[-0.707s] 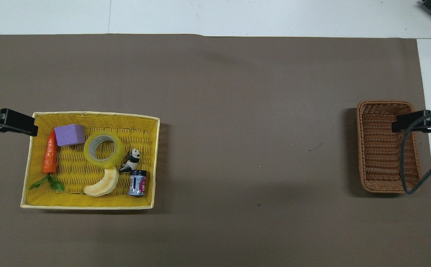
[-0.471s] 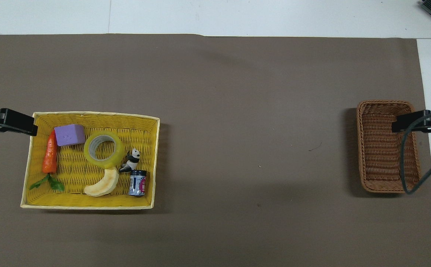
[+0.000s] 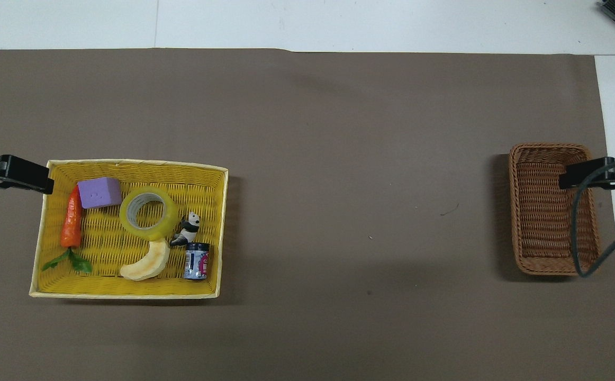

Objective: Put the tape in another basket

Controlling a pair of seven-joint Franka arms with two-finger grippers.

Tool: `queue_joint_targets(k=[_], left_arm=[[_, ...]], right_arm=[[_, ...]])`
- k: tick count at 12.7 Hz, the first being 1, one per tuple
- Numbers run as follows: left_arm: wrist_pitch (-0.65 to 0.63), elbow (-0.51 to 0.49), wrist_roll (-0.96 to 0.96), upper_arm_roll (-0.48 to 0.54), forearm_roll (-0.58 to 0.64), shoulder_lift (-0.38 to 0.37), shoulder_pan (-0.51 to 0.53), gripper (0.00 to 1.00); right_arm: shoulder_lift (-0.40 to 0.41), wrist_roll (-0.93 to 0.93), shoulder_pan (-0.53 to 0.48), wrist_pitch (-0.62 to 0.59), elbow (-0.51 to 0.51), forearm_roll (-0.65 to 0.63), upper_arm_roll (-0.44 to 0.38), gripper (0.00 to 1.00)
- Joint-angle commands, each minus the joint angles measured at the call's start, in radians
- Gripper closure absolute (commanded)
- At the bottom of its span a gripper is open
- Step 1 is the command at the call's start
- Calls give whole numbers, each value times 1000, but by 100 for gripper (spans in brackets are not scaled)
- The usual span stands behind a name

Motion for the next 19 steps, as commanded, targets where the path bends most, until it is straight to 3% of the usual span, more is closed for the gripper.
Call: queue_joint_targets(k=[1,4,8,15,19], left_arm=[[18,-29,16,-4,-6,-21,7,0],[82,-104,16,-4,-6,-60,5,0],[89,-123,22,-4,-6,-60,5,0],[311,-379,20,-4,-6,-100,8,0],[450,-503,-1,-4,-6,-83,19,0]], right_arm=[[-8,8,-3,-3,-2,18,3,0],[-8,8,-5,-3,-2,18,3,0],[-8,8,-5,-3,0,18,3,0],[-8,8,-5,-3,-2,18,3,0],[-8,8,-5,-3,-2,18,3,0]])
